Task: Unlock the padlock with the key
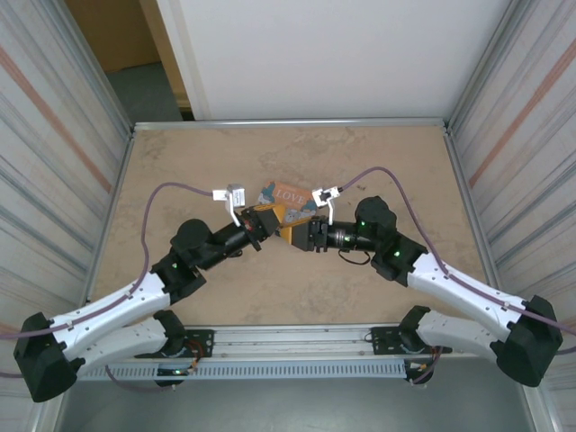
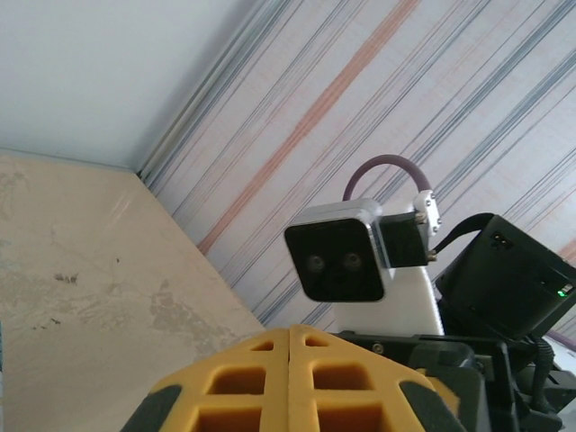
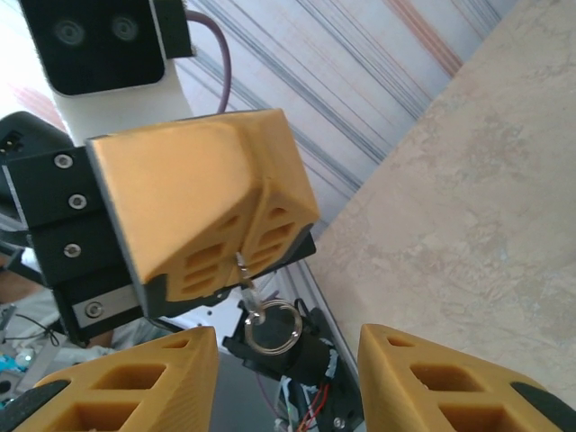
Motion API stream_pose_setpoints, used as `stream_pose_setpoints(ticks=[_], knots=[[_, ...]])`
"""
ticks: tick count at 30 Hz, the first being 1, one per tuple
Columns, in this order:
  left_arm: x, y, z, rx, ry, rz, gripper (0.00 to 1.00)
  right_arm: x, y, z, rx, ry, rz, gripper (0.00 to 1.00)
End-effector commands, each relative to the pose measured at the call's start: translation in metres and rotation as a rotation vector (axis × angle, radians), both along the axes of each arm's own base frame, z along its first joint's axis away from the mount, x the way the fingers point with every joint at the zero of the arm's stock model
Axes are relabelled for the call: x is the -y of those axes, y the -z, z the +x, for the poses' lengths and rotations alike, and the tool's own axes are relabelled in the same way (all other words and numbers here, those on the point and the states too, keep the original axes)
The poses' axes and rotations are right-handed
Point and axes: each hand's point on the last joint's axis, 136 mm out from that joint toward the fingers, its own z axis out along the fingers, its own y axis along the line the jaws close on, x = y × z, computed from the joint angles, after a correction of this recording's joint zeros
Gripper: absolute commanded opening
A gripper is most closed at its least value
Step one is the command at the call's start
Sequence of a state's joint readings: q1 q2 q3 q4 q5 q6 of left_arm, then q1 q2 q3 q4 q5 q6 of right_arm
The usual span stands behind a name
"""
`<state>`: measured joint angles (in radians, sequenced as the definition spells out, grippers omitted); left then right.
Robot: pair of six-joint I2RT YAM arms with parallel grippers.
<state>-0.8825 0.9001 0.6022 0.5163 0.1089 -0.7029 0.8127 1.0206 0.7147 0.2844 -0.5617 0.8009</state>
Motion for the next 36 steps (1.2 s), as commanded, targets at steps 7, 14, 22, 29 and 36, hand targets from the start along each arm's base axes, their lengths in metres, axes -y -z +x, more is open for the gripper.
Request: stream_pose_setpoints(ticks=[7,14,22,29,36], knots=[[0.0019,-0.0213,-0.0011,0.048,0.015,-0.048,0.00,-0.0051,-0.0302,-0.0013,0.062,-0.012,0.061,0.37],[0.0012,-0.0208,-0.0008,0.047,0.011,-0.049,0.00,-0.0065,-0.0321,0.0000,0.065,-0.010,0.063,0.32],[0.0014,-0.0199,-0.0007,0.043,0.012,-0.050,0.00,-0.0094,-0.0299,0.0026,0.055,-0.011,0.056,0.27],[0.0011,-0.0196,0.0002,0.039,0.007,-0.051,0.00,-0.0105,-0.0284,0.0036,0.049,-0.010,0.052,0.23],[-0.0034,-0.0188,0.0032,0.027,-0.018,-0.079,0.00,-0.0118,-0.0244,0.0041,0.033,-0.011,0.046,0.21]])
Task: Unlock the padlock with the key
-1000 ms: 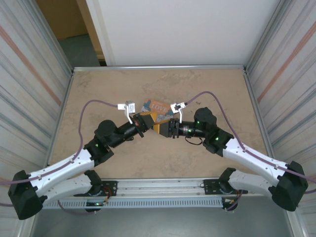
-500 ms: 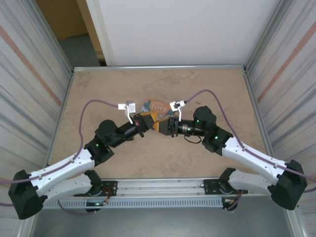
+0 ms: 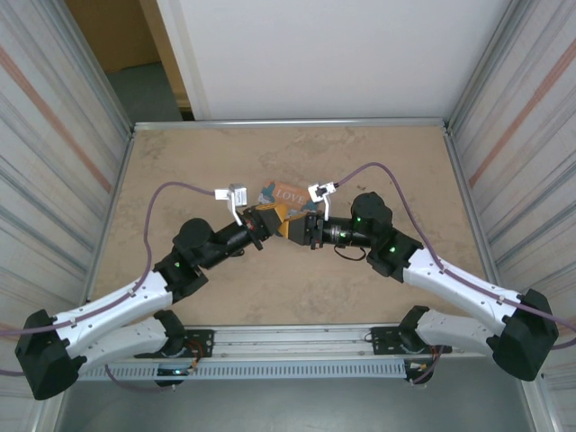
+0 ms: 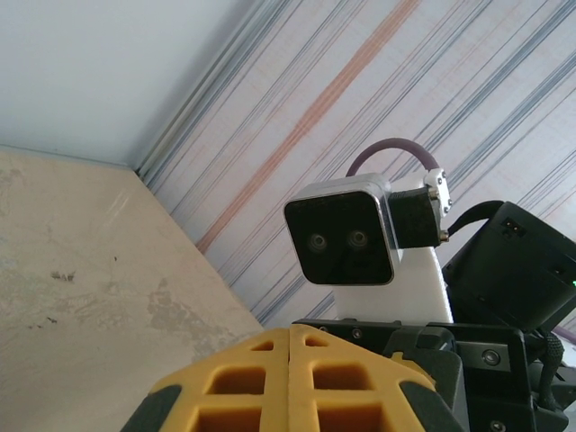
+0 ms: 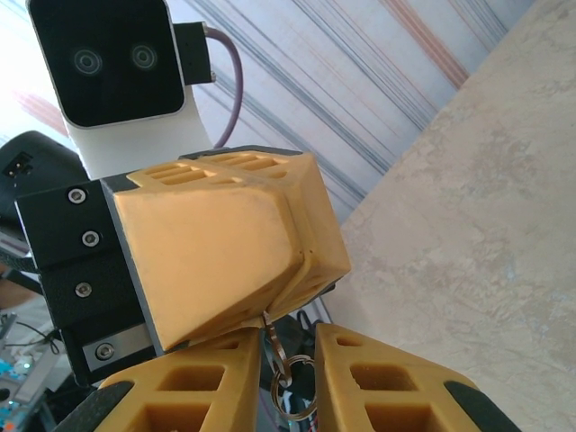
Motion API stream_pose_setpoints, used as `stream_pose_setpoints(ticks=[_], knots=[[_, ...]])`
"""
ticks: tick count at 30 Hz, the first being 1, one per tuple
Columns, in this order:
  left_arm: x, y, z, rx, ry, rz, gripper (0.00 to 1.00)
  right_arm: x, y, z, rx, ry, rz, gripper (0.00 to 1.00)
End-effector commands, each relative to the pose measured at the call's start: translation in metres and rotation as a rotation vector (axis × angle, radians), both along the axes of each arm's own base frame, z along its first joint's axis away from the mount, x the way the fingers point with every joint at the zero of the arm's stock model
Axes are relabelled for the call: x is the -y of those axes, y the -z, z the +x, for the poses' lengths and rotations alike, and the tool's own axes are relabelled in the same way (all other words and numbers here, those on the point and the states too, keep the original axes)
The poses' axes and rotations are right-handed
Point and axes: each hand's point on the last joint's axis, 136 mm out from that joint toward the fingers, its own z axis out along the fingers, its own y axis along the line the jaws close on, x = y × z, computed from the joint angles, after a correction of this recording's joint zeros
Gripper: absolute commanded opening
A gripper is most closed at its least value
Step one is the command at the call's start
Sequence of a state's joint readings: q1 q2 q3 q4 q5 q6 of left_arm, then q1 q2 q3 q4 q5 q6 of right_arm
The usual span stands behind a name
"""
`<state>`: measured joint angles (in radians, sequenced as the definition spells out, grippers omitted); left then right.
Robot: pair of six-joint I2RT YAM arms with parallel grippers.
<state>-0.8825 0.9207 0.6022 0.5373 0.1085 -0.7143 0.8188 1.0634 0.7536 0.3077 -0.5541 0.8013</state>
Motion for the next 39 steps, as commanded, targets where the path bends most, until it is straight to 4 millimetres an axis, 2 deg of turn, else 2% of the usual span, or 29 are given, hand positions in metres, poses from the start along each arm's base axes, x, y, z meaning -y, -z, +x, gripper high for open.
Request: stream_pose_setpoints(ticks=[1,13,19,22,23,25,28,31,34,39], knots=[[-0.007,-0.020,0.001,0.033,-0.023,-0.076,0.00,-0.004,-0.014,-0.002,0.013,-0.013,0.029,0.21],[-0.011,-0.019,0.001,0.028,-0.038,-0.094,0.00,-0.002,-0.010,0.001,-0.002,0.012,0.026,0.12],[-0.015,-0.019,0.002,0.025,-0.052,-0.104,0.00,0.003,-0.009,0.004,-0.002,0.040,0.019,0.00],[-0.015,-0.018,0.001,0.023,-0.049,-0.103,0.00,0.006,-0.009,0.005,-0.001,0.054,0.013,0.00],[-0.014,-0.018,0.002,0.021,-0.050,-0.103,0.04,0.007,-0.008,0.006,0.000,0.059,0.007,0.00],[-0.016,-0.017,0.002,0.017,-0.055,-0.098,0.23,0.010,-0.005,0.008,0.002,0.072,-0.019,0.00],[-0.020,-0.012,0.002,0.011,-0.077,-0.068,0.42,0.015,0.002,0.009,0.010,0.086,-0.074,0.00],[-0.030,-0.005,0.002,0.014,-0.116,-0.005,0.53,0.022,0.013,0.009,0.029,0.103,-0.166,0.00],[-0.045,0.010,0.001,0.005,-0.178,0.103,0.61,0.032,0.030,0.012,0.047,0.121,-0.275,0.00],[-0.079,0.049,-0.003,-0.056,-0.277,0.292,0.67,0.051,0.056,0.020,0.048,0.142,-0.405,0.00]])
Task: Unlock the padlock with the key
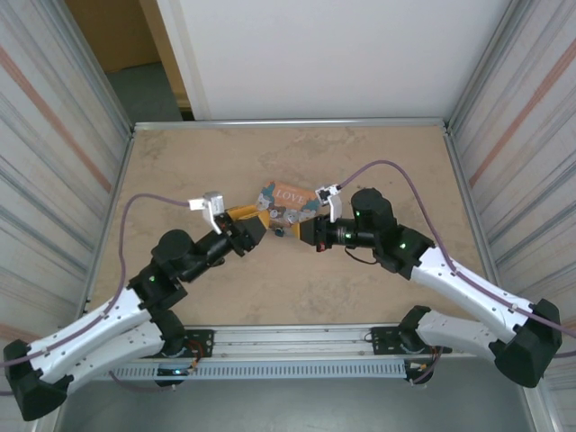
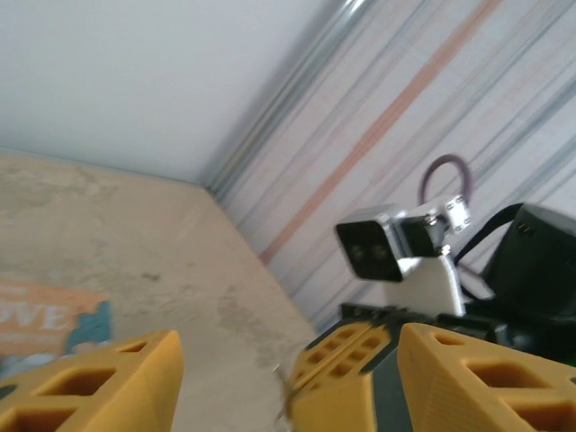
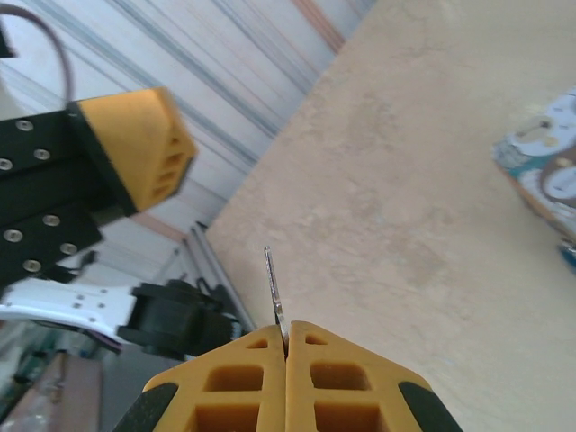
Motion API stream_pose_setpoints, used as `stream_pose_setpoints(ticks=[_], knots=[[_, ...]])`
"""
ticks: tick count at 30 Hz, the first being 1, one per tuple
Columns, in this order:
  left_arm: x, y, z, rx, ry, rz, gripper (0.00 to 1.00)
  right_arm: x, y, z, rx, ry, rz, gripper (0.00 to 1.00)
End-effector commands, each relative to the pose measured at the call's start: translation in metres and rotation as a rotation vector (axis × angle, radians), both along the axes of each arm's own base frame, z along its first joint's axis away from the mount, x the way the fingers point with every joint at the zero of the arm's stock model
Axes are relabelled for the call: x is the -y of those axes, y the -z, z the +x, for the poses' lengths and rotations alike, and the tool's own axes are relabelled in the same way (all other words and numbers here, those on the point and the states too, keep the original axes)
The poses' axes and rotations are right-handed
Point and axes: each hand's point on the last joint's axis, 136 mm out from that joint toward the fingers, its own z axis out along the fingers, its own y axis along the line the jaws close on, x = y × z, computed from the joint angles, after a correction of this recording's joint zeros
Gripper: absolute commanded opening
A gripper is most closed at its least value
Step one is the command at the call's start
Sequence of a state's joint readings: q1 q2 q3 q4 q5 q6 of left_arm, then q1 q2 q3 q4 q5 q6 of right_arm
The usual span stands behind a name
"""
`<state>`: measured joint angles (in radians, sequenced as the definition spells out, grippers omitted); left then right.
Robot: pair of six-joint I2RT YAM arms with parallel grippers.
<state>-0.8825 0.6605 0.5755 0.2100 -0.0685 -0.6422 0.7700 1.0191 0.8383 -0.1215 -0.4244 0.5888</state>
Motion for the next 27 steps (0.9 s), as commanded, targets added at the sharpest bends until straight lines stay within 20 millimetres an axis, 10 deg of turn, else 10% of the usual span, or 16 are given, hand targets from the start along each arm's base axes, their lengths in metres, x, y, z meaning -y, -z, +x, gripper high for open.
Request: stream_pose_setpoints(ticks=[1,12,27], knots=[[-0.028,0.045,0.003,-0.072,-0.112,0.213,0.68,0.018,0.018,0.003,0.034,0.004,-0.132,0.00],[-0.055,0.132,0.000,-0.216,-0.185,0.435,0.72,0.018,0.060,0.041,-0.030,-0.020,-0.211,0.00],[-0.073,0.180,0.011,-0.360,-0.248,0.469,0.78,-0.019,0.103,0.110,-0.125,0.000,-0.073,0.00]])
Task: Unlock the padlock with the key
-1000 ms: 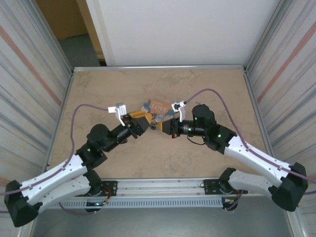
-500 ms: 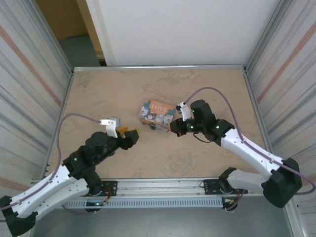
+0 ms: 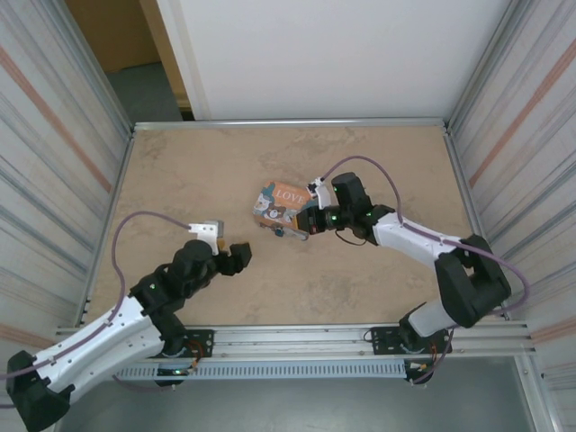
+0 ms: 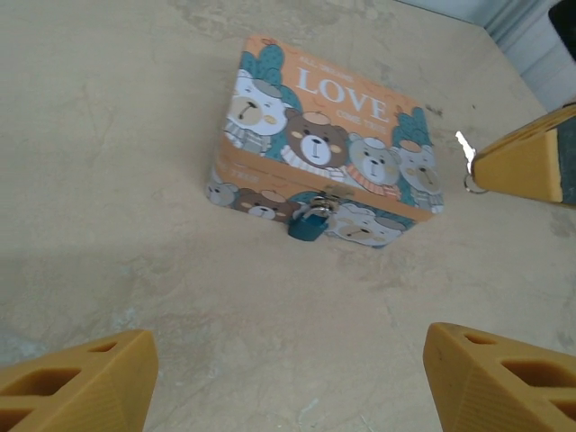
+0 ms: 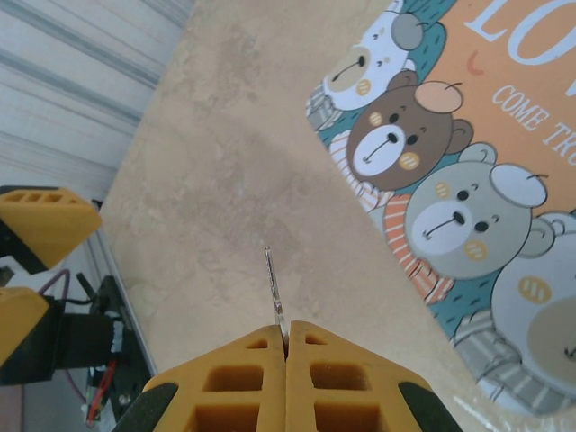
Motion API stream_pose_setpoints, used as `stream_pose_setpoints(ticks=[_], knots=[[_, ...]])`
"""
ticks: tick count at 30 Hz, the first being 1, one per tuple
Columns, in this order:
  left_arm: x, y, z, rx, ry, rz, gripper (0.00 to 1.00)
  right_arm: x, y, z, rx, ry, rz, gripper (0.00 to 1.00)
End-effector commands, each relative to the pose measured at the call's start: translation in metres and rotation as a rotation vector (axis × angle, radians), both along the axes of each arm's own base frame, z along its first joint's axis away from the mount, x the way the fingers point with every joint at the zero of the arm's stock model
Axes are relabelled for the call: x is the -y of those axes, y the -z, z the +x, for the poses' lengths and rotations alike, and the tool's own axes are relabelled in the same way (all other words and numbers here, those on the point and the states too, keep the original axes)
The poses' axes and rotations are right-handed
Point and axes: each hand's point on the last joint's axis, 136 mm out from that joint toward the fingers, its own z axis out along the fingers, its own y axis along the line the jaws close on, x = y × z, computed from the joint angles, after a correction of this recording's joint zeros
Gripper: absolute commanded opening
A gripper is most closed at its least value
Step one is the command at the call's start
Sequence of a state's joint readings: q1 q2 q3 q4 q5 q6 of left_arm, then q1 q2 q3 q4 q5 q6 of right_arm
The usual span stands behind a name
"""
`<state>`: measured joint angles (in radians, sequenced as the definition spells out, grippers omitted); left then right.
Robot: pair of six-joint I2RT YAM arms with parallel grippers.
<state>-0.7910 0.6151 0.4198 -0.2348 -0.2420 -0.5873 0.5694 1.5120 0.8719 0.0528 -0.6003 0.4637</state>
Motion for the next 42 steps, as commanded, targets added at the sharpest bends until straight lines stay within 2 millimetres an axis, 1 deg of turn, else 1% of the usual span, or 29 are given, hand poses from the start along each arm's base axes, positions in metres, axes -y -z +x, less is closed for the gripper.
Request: stream_pose_setpoints(ticks=[1,4,10,17,21,25,28,35,38,42], knots=[[-0.006,0.016,-0.001,-0.058,-0.019,-0.028,0.78,-0.012,-0.015,0.025,0.043,0.012,0.064,0.00],[-0.009,0.021,-0.001,-0.081,-0.033,-0.052,0.78,-0.017,-0.006,0.037,0.035,0.018,0.058,0.00],[-0.011,0.028,-0.001,-0.109,-0.036,-0.061,0.78,-0.017,0.013,0.059,-0.011,0.041,0.082,0.00],[-0.003,0.031,0.000,-0.111,0.014,-0.072,0.77,-0.020,0.031,0.068,-0.049,0.047,0.074,0.00],[0.005,0.032,0.005,-0.146,0.071,-0.151,0.75,-0.020,0.042,0.068,-0.076,0.050,0.060,0.00],[0.003,0.036,0.018,-0.194,0.082,-0.291,0.71,-0.017,0.053,0.066,-0.106,0.057,0.033,0.00],[0.001,0.038,0.026,-0.198,0.097,-0.327,0.70,-0.015,0.063,0.062,-0.129,0.059,0.018,0.00],[0.014,0.036,0.039,-0.167,0.192,-0.269,0.68,-0.011,0.076,0.053,-0.152,0.067,-0.013,0.00],[0.023,0.037,0.044,-0.153,0.238,-0.237,0.68,-0.010,0.080,0.051,-0.160,0.067,-0.025,0.00],[0.044,0.043,0.049,-0.148,0.306,-0.174,0.69,-0.009,0.082,0.048,-0.163,0.066,-0.043,0.00]])
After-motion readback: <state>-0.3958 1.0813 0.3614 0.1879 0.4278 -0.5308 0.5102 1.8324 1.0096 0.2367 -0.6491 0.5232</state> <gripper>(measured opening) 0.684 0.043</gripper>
